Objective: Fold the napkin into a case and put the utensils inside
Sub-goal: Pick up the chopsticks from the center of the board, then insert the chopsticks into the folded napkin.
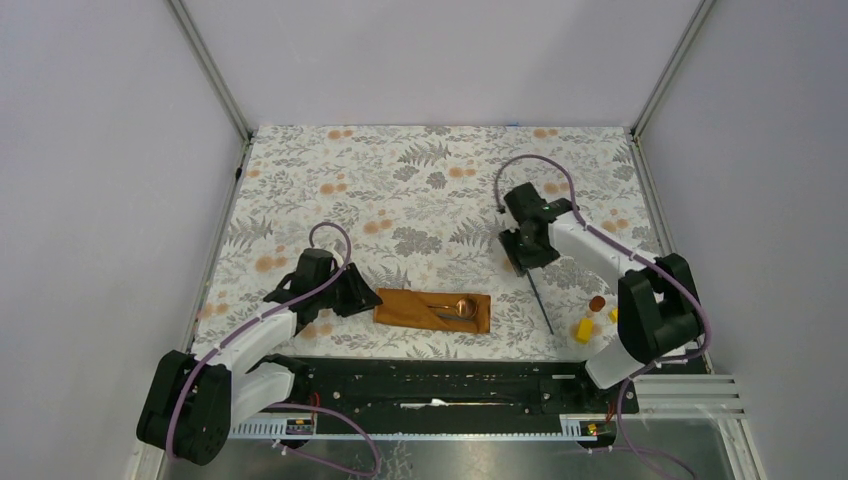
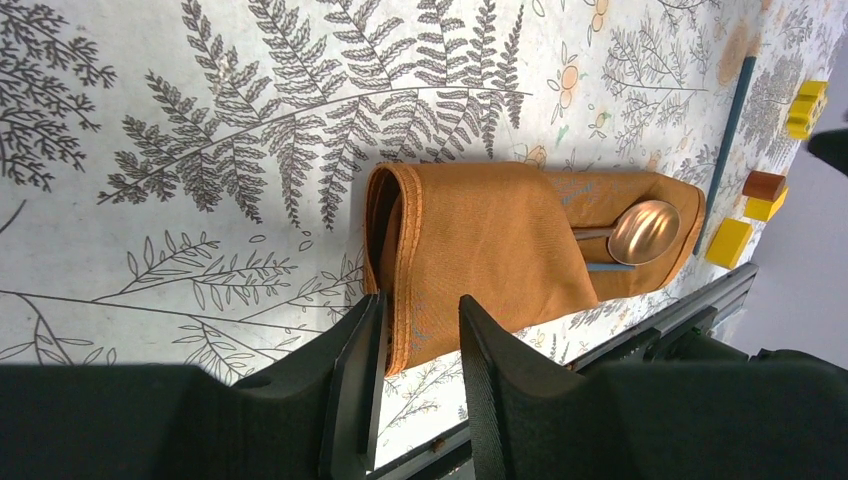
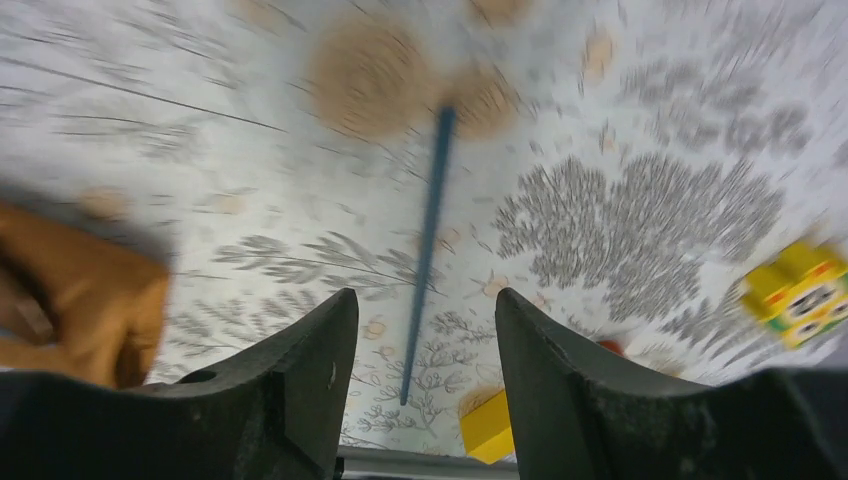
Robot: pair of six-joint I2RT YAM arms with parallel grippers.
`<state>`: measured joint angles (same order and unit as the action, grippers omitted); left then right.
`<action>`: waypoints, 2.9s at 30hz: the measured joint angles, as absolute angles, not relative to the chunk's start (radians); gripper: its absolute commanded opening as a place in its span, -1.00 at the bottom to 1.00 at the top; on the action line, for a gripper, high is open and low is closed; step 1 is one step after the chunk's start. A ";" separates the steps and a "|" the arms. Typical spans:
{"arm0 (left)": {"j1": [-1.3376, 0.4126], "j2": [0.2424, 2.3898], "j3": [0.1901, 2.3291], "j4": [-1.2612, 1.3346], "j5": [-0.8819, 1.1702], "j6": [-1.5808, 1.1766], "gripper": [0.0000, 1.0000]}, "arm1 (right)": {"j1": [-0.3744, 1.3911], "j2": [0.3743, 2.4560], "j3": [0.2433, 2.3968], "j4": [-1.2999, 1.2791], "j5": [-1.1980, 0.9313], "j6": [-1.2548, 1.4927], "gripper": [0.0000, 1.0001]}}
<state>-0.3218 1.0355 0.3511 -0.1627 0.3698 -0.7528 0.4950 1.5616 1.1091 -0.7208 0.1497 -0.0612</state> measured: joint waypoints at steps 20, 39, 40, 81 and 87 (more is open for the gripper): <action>-0.322 1.021 0.371 -0.164 0.391 -0.733 -0.19 | 0.282 1.774 1.064 -0.666 -0.029 0.010 -0.79; -0.322 1.055 0.371 -0.164 0.384 -0.734 -0.19 | 0.728 1.640 1.217 -0.807 -0.050 -0.094 -1.00; -0.322 1.058 0.371 -0.164 0.384 -0.735 -0.20 | 0.769 1.642 1.234 -0.831 -0.053 -0.102 -1.00; -0.322 1.082 0.371 -0.163 0.385 -0.735 -0.30 | 1.035 2.065 1.558 -0.983 -0.070 -0.329 -0.21; -0.322 1.082 0.371 -0.163 0.385 -0.735 -0.30 | 1.039 1.993 1.464 -0.966 -0.010 -0.303 -0.06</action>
<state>-0.3218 1.0817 0.3710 -0.1627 0.3851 -0.7345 1.0389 1.9926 1.4643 -0.9661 -0.0101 -0.3031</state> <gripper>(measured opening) 0.351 0.462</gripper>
